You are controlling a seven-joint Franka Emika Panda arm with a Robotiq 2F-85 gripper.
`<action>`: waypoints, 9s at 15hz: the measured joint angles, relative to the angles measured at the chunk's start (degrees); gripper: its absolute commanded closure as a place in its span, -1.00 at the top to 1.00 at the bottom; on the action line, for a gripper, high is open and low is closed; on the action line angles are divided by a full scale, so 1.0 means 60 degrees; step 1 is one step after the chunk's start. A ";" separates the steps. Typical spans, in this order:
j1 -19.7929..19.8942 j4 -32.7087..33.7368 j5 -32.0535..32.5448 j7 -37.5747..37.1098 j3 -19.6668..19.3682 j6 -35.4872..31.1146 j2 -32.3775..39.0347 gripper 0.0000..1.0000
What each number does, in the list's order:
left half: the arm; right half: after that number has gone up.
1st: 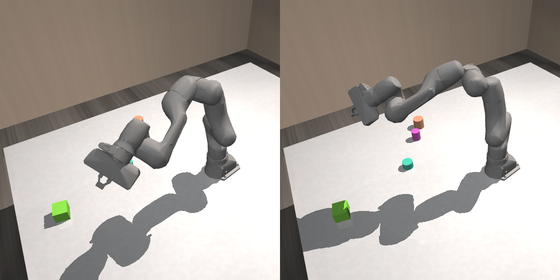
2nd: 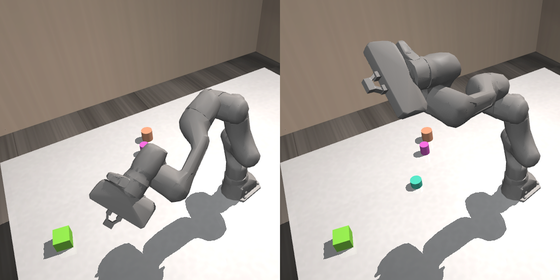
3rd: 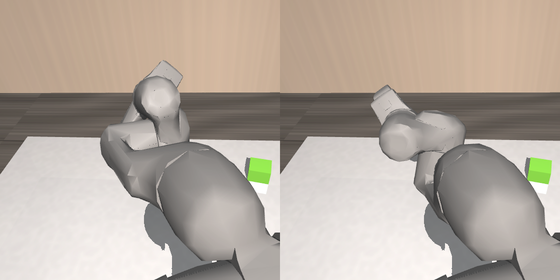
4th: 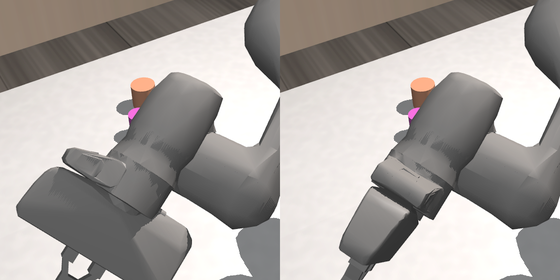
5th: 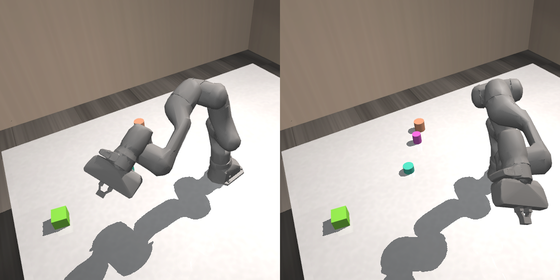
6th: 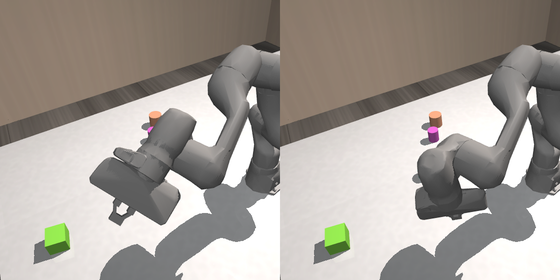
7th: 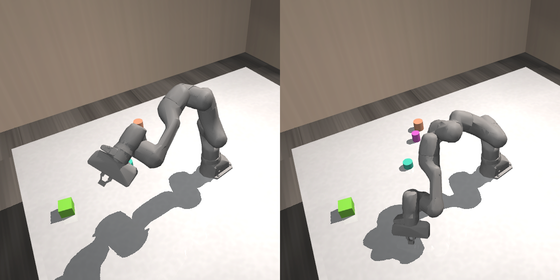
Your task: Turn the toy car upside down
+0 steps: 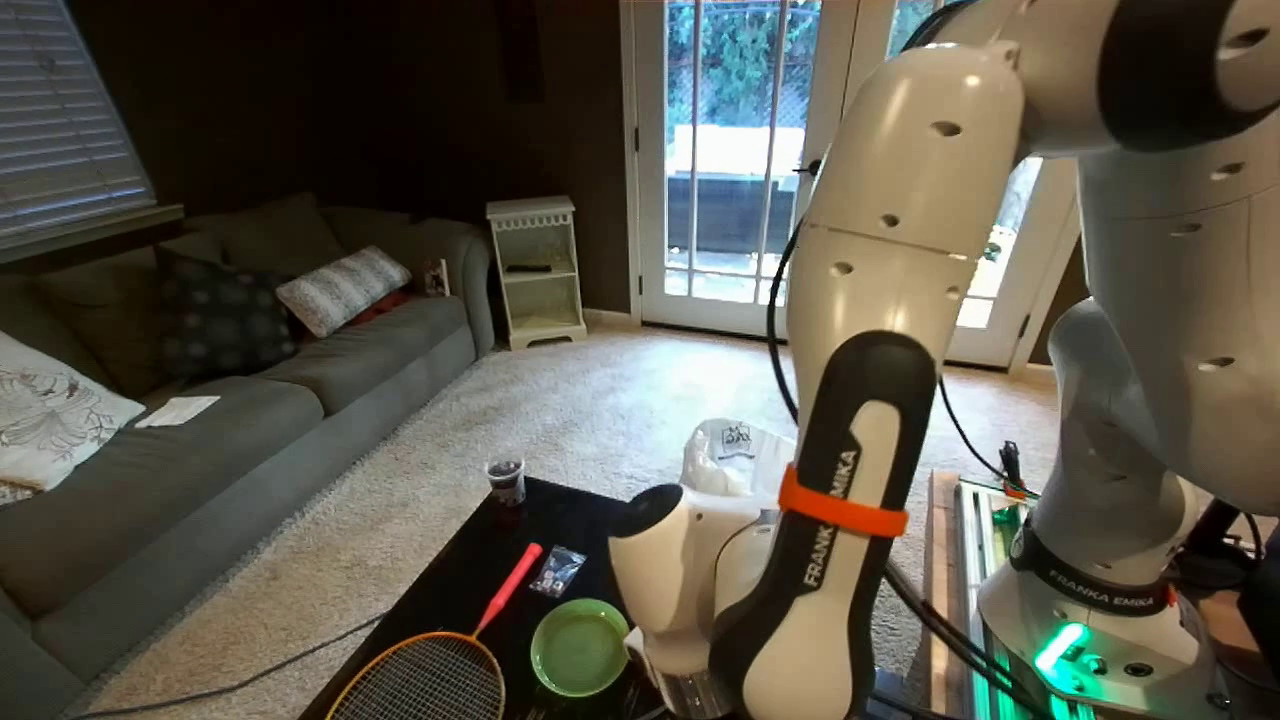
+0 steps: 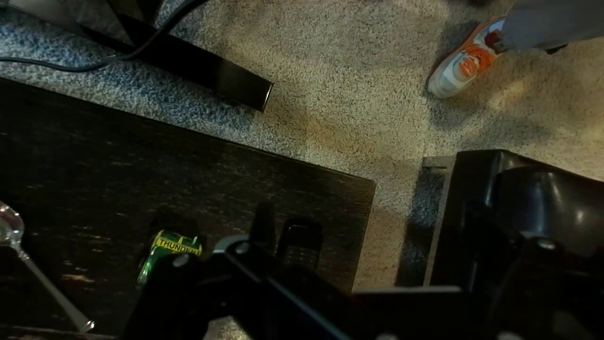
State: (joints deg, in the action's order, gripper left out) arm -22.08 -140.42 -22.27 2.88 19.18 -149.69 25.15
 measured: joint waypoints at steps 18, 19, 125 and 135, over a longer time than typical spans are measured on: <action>-0.2706 0.4535 0.2089 -0.3383 -0.3329 -0.3158 0.6146 1.00; -0.2695 0.4536 0.2089 -0.3383 -0.3329 -0.3158 0.6164 1.00; -0.4239 0.7028 -0.5562 -0.1306 -0.2846 -1.1795 1.0010 -0.19; -0.4083 0.7127 -0.5467 -0.1331 -0.2645 -1.1677 0.9948 -0.19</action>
State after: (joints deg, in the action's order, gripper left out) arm -46.58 -97.65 -55.07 -5.10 3.31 -219.75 84.84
